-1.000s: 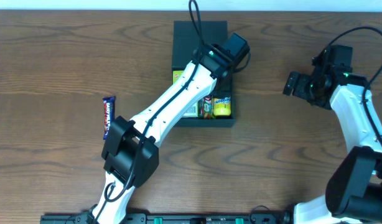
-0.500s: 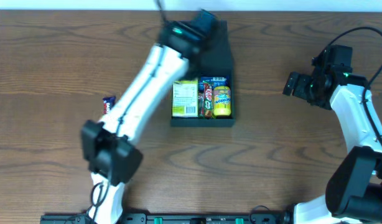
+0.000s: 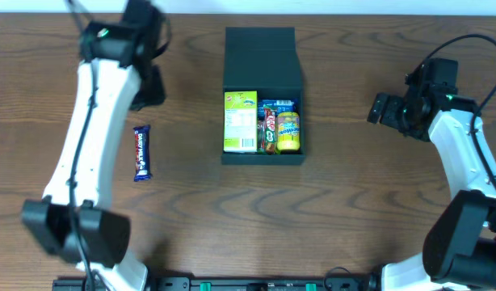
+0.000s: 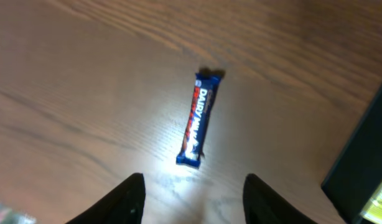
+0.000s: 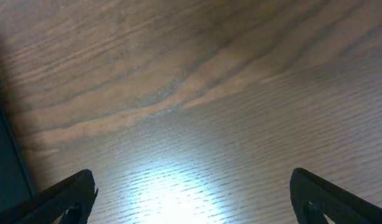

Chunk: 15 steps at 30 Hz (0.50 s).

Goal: Pack container
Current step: 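Move the left gripper to the blue Cadbury bar and grasp it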

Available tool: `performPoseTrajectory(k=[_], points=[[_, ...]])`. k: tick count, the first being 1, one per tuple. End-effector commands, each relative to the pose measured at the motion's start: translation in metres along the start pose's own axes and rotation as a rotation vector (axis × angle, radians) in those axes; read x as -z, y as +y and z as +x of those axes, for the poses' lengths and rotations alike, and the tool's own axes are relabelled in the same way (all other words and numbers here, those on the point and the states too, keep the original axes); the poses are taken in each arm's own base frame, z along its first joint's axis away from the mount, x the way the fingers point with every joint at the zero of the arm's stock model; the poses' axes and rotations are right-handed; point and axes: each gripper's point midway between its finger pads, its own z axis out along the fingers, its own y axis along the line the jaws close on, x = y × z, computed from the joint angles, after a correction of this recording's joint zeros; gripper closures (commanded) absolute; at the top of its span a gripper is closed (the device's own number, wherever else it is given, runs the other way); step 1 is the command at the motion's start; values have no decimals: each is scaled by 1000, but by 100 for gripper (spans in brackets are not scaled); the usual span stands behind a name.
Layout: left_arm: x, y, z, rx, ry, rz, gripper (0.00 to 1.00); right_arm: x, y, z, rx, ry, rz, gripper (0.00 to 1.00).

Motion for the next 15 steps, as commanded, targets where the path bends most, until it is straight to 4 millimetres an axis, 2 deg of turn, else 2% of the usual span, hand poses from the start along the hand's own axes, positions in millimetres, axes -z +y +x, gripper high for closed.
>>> performPoseTrajectory(k=[1,2,5,9,15], points=[[-23,6,28,-93,77,120,45,0,0,-4,-16,-6,-10,1],[-33,8,33,-100,89,136,44,0,1,-4,-16,-6,-12,1],[-67,9,52,-71,162,198,34,0,1,-4,-16,-4,-12,1],[-105,3,65,-54,173,211,31,0,0,-2,-17,4,-11,1],[-140,2,74,-50,136,192,27,0,0,-2,-16,4,-11,1]])
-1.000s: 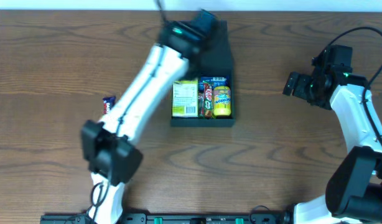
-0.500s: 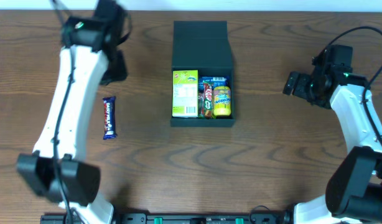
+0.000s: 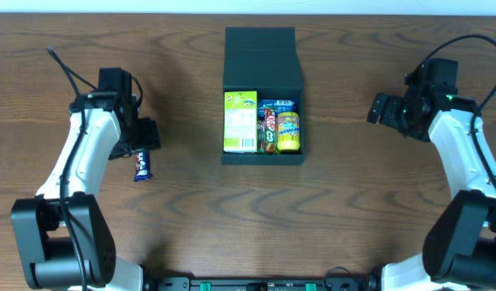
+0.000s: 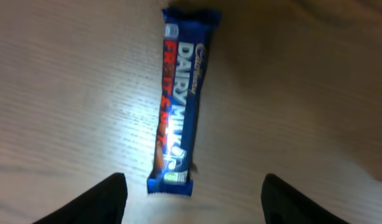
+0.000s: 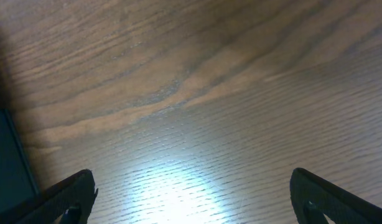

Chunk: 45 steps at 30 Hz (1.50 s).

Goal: Pack container
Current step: 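Move the left gripper to the blue Cadbury bar and grasp it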

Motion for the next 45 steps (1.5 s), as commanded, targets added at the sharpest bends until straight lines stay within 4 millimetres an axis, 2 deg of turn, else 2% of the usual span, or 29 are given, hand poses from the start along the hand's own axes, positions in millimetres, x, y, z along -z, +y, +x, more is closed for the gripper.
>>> performPoseTrajectory(k=[1,10,16,41,45], points=[[-13,4,9,-15,10,-13,26,0,-1,-3,-16,-3,-3,1],[-37,13,9,-14,-47,-56,27,0,-1,-4,-16,-5,-3,1],[-49,13,10,-13,-72,-51,35,0,-1,-4,-16,-5,-3,1],[-71,14,18,-14,-51,-51,45,0,-1,-3,-16,-3,-3,1],[-70,14,17,-14,-55,-51,51,0,-1,-3,-16,-3,-3,1]])
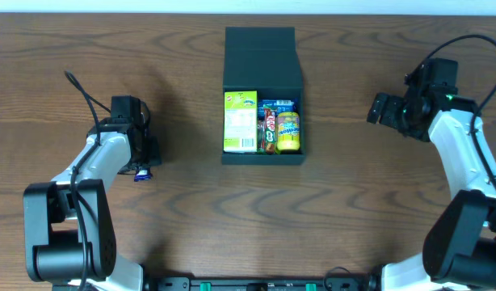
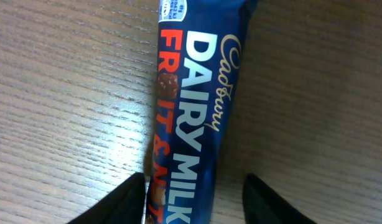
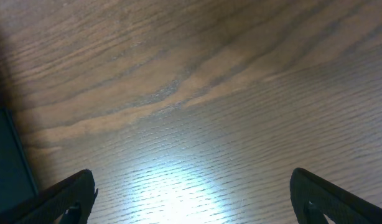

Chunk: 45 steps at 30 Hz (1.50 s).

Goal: Pack container
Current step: 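Move the left gripper to the blue Cadbury bar and grasp it, then insert the Cadbury bar into the green box, release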

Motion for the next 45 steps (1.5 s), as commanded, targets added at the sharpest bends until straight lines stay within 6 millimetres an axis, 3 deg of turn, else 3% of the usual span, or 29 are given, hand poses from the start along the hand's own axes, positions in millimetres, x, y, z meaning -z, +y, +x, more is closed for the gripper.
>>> performPoseTrajectory(k=[1,21,28,32,35,40,42,45], points=[[-4,4,3,-2,12,-18,53,0,-1,-4,-16,-5,-3,1],[-4,4,4,14,13,-21,74,0,-1,-5,-15,-10,-4,1],[-2,4,2,75,11,-21,75,0,-1,-6,-15,-13,-4,1],[14,1,-15,77,0,-18,78,0,-1,-7,-14,-17,-5,1],[41,-5,-42,83,-33,-9,81,0,-1,-8,-15,-24,-6,1],[92,-42,-86,18,-147,38,81,1,-9,-11,-36,-31,2,1],[116,-73,-102,-33,-216,81,82,2,-18,-13,-55,-35,9,1],[146,-128,-111,-76,-298,160,82,3,-29,-15,-82,-38,20,1]])
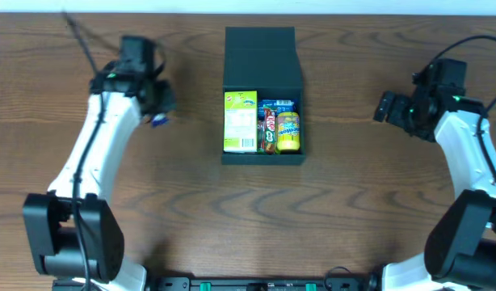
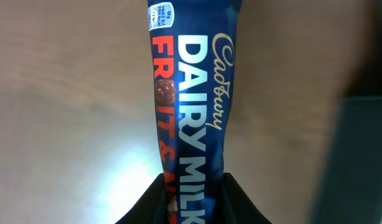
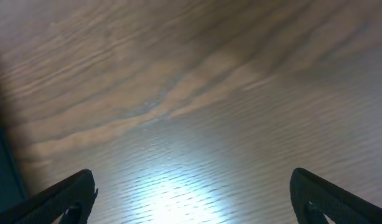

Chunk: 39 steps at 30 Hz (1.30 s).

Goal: Pack container
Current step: 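Insert the Cadbury bar into the green box, release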

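Note:
A blue Cadbury Dairy Milk bar (image 2: 194, 106) hangs lengthwise in my left gripper (image 2: 194, 198), whose fingers are shut on its lower end, above the table. In the overhead view the left gripper (image 1: 157, 107) is left of the black container (image 1: 262, 159), and only a bit of the blue bar (image 1: 159, 121) shows under it. The container's dark edge (image 2: 365, 155) appears at the right of the left wrist view. My right gripper (image 3: 194, 199) is open over bare wood, right of the container (image 1: 388, 107).
The container's lid (image 1: 260, 52) lies open toward the far side. Inside are a green-yellow carton (image 1: 240, 121), a red KitKat (image 1: 270, 129) and a yellow packet (image 1: 288, 132). The brown wooden table (image 1: 232, 218) spreads around it.
My left gripper has shut on the Dairy Milk bar and now holds it off the table, farther back and nearer the container. The right gripper has shifted only slightly.
The bar lay on the table left of the container, with my left gripper open and high above it. The gripper was then closer over the bar, then straddling it on the wood. Now it holds the bar up near the container. The right arm stayed open at the right.

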Available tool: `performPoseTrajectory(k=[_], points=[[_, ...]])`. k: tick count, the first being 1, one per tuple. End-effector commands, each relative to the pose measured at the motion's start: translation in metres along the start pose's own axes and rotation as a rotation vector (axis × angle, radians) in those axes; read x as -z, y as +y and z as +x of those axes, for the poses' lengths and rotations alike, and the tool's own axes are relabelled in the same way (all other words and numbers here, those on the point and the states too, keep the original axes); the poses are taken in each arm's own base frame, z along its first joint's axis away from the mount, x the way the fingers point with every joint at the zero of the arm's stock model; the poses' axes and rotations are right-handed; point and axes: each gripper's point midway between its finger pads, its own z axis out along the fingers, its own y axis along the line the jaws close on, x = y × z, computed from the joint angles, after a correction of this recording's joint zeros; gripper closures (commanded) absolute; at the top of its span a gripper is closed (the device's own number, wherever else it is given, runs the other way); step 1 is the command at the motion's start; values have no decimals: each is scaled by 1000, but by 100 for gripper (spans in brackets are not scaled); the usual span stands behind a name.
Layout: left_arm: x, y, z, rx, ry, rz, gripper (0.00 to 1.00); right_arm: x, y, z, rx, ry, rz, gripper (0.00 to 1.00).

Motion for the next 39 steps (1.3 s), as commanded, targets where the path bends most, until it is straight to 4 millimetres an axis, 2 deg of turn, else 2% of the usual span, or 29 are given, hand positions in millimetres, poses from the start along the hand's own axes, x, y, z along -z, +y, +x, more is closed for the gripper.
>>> performPoseTrajectory(k=[1,4,5,7,11,16,23,24,25,26,30,33,36,38,39], points=[[23,-63,-15,-20,-77,95,82,1,-14,-7,-45,-11,11,1],[37,-139,-6,-71,-130,236,82,2,-18,-8,-55,-13,16,1],[37,-155,-1,-89,-131,263,82,2,-18,-8,-55,-13,16,1],[32,-182,12,-125,-120,296,82,2,-18,-8,-55,-14,16,1],[5,-218,49,-178,-18,339,85,2,-18,-8,-54,-13,16,1],[-16,-234,73,-216,46,328,85,2,-18,-6,-47,-6,17,1],[-22,-224,90,-208,117,282,84,2,-19,-5,-45,-2,17,1],[-22,-224,90,-208,117,282,80,2,-19,-5,-45,-2,17,1],[-22,-224,90,-208,116,283,68,2,-19,-5,-45,-2,17,1],[-22,-225,90,-207,116,289,65,2,-19,-5,-45,-2,17,1],[-13,-238,81,-204,97,344,46,2,-19,-5,-45,-2,17,1],[2,-248,63,-199,49,376,45,2,-18,-5,-45,-1,15,1],[39,-259,26,-229,-68,422,46,1,-9,-4,-42,5,-30,1],[60,-249,-4,-218,-174,370,47,2,2,-4,-32,5,-80,1],[70,-231,-25,-183,-251,296,51,2,12,-5,-18,1,-112,1]])
